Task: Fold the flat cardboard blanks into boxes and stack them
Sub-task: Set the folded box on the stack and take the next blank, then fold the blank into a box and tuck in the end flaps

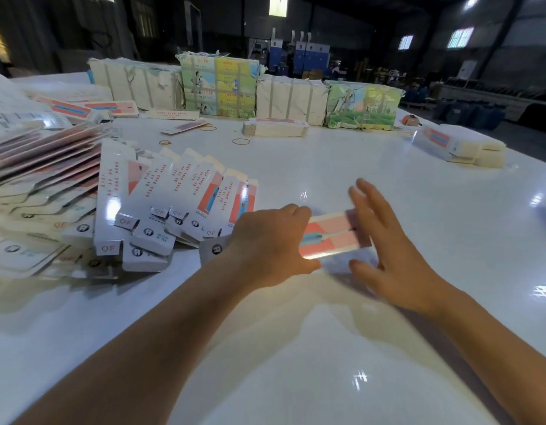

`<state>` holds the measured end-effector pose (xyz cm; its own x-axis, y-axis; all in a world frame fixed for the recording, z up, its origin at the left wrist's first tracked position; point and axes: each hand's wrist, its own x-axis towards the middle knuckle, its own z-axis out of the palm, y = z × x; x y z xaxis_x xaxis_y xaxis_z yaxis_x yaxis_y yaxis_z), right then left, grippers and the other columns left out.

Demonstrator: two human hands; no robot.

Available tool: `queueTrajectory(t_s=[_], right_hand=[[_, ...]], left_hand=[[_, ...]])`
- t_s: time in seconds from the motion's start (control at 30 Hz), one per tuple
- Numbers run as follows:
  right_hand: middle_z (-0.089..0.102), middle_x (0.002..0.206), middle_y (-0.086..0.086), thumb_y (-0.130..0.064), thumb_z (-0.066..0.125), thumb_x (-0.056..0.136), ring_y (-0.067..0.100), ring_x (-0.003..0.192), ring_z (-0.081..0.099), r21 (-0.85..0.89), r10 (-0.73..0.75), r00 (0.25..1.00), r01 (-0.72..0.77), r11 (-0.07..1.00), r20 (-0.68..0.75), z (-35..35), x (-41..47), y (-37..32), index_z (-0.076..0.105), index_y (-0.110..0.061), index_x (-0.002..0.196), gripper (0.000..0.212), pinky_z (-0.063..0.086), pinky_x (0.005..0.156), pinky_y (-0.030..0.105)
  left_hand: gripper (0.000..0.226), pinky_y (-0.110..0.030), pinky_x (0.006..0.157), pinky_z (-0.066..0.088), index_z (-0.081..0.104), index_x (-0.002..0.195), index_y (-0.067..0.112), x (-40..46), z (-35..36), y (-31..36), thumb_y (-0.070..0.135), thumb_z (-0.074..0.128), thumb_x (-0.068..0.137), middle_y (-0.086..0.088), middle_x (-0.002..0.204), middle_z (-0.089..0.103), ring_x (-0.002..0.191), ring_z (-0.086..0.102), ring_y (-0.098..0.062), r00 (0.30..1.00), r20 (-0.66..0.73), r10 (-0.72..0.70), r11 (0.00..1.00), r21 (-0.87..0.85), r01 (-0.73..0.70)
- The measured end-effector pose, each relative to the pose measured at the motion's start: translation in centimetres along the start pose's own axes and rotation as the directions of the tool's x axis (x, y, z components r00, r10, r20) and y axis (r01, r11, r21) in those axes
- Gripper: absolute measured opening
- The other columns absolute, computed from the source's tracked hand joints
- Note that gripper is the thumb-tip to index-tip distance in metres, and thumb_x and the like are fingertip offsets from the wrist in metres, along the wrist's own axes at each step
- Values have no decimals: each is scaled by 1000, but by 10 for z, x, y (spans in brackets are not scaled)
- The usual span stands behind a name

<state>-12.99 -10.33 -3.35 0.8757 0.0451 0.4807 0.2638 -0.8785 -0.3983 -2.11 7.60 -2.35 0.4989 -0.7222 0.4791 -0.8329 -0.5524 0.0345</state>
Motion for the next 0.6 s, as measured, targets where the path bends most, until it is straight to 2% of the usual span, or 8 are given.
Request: queueTrajectory(t_s=[0.07, 0.13, 0.2, 0.23, 0.33, 0.43, 0.5, 0.6], right_hand=[[35, 148, 12, -24, 61, 83, 31, 133, 33, -227, -116, 992, 122, 966, 40, 4, 1, 3, 31, -11, 144, 69, 37, 107, 39], [56, 127, 14, -9, 74, 72, 29, 116, 46, -339, -137, 990, 143, 930, 41, 8, 1, 4, 48, -1, 134, 69, 51, 87, 44], [62, 119, 12, -14, 76, 72, 26, 106, 50, -369, -119, 993, 107, 923, -9, 5, 1, 6, 53, 0, 129, 63, 52, 78, 37], [62, 120, 12, -16, 76, 74, 29, 106, 52, -374, -83, 996, 63, 925, -36, 2, 1, 8, 53, 0, 130, 63, 50, 80, 35], [57, 128, 5, -19, 71, 79, 26, 111, 47, -320, 148, 969, -206, 925, -196, -25, 1, 26, 43, -9, 140, 67, 35, 87, 25], [61, 120, 10, -19, 68, 81, 21, 95, 48, -221, 275, 821, -428, 876, -500, -84, -1, 51, 52, -14, 130, 52, 33, 76, 28], [62, 109, 17, -15, 67, 79, 30, 91, 52, -198, 292, 695, -533, 823, -657, -135, -11, 71, 58, -12, 115, 37, 33, 71, 30], [57, 104, 23, -16, 59, 80, 38, 98, 52, -180, 318, 491, -726, 663, -811, -210, -46, 106, 59, -16, 108, 28, 39, 77, 35]], left_hand=[[59, -19, 49, 20, 46, 113, 27, -1, 3, 0, 68, 58, 73, 9, 102, 58, 71, 42, -9, 998, 49, 50, 998, 24, -51], [66, -22, 64, 33, 43, 123, 26, -1, 3, 1, 69, 57, 74, 7, 114, 57, 84, 49, -11, 993, 68, 92, 993, 62, -96], [73, -37, 91, 39, 47, 129, 20, 0, -3, 2, 62, 66, 72, -1, 128, 54, 108, 53, -22, 988, -25, 152, 979, 140, -147], [73, -44, 95, 39, 54, 126, 16, 0, -7, 5, 56, 73, 68, -7, 128, 56, 113, 53, -29, 981, -100, 167, 977, 150, -151], [60, -51, 85, 47, 67, 107, 8, 0, -5, 10, 38, 85, 59, -13, 114, 64, 101, 61, -36, 952, -233, 200, 979, 73, -188], [37, -47, 65, 53, 72, 90, 9, -3, 10, 13, 32, 79, 62, -11, 97, 69, 83, 67, -33, 961, -197, 194, 980, -4, -198], [28, -39, 55, 54, 72, 87, 13, -3, 16, 15, 31, 73, 66, -5, 89, 69, 74, 68, -26, 979, -123, 164, 982, -77, -174], [18, -26, 67, 51, 63, 97, 32, -1, 22, 14, 39, 49, 89, 17, 96, 58, 91, 58, -7, 992, 48, 119, 989, -91, -115]])
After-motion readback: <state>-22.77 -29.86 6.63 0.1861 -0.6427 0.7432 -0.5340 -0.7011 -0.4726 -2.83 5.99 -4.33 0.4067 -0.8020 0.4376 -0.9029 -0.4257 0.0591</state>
